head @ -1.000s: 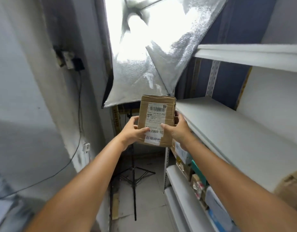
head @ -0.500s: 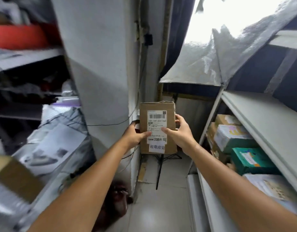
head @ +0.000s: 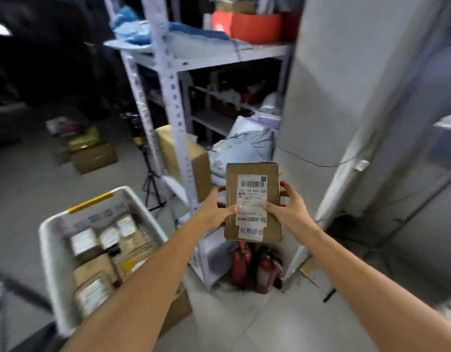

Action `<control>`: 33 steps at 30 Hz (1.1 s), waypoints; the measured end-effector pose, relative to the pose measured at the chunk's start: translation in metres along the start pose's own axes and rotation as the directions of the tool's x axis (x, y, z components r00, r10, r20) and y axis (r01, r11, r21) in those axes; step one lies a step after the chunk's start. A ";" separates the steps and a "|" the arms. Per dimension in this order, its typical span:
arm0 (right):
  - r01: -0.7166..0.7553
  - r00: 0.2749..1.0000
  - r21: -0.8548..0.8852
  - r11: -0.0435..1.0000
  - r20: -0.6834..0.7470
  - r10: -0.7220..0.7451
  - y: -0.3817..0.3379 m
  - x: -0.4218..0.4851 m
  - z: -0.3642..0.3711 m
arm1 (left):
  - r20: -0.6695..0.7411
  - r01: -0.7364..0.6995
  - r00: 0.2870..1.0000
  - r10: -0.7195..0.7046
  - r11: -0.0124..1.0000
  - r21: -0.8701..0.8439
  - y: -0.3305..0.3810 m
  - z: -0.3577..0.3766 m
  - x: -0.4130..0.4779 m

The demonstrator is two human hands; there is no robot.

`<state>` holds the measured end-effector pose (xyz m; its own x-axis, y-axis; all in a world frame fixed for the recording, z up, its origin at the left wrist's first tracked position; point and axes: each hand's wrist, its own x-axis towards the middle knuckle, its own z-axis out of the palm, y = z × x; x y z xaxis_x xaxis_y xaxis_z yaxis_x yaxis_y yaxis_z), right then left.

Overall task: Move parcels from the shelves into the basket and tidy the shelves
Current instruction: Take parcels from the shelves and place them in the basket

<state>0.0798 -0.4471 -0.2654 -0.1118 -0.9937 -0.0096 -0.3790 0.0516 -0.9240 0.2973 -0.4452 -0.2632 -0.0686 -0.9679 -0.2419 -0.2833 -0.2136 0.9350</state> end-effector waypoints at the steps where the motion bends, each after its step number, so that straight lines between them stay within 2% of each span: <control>1: 0.009 0.999 -0.013 1.000 0.041 -0.009 -0.005 0.000 0.020 | -0.031 0.034 0.999 -0.035 0.999 -0.015 -0.008 -0.018 -0.008; 5: 0.066 0.979 -0.012 0.998 0.193 -0.062 -0.032 -0.007 0.103 | -0.179 0.098 0.978 -0.110 0.992 -0.079 -0.040 -0.087 -0.039; 9: 0.113 0.932 0.017 0.993 0.345 -0.111 -0.057 -0.010 0.181 | -0.271 0.119 0.951 -0.148 0.986 -0.119 -0.073 -0.153 -0.061; 14: 0.135 0.884 0.036 0.990 0.446 -0.136 -0.081 -0.007 0.272 | -0.367 0.145 0.910 -0.192 0.978 -0.152 -0.114 -0.227 -0.069; 22: 0.091 0.826 0.033 0.995 0.556 -0.094 -0.099 0.020 0.388 | -0.382 0.194 0.881 -0.280 0.949 -0.250 -0.167 -0.320 -0.049; 29: 0.040 0.759 0.000 0.999 0.650 -0.031 -0.090 0.071 0.464 | -0.389 0.241 0.840 -0.378 0.903 -0.356 -0.209 -0.363 -0.004; 33: 0.032 0.712 -0.029 0.999 0.703 -0.002 -0.083 0.110 0.511 | -0.433 0.246 0.793 -0.429 0.875 -0.417 -0.228 -0.382 0.031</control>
<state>0.5681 -0.6113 -0.3848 0.5666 -0.7772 -0.2737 -0.4089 0.0231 -0.9123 0.7251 -0.4775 -0.3853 0.4812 -0.7329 -0.4810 0.1344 -0.4805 0.8666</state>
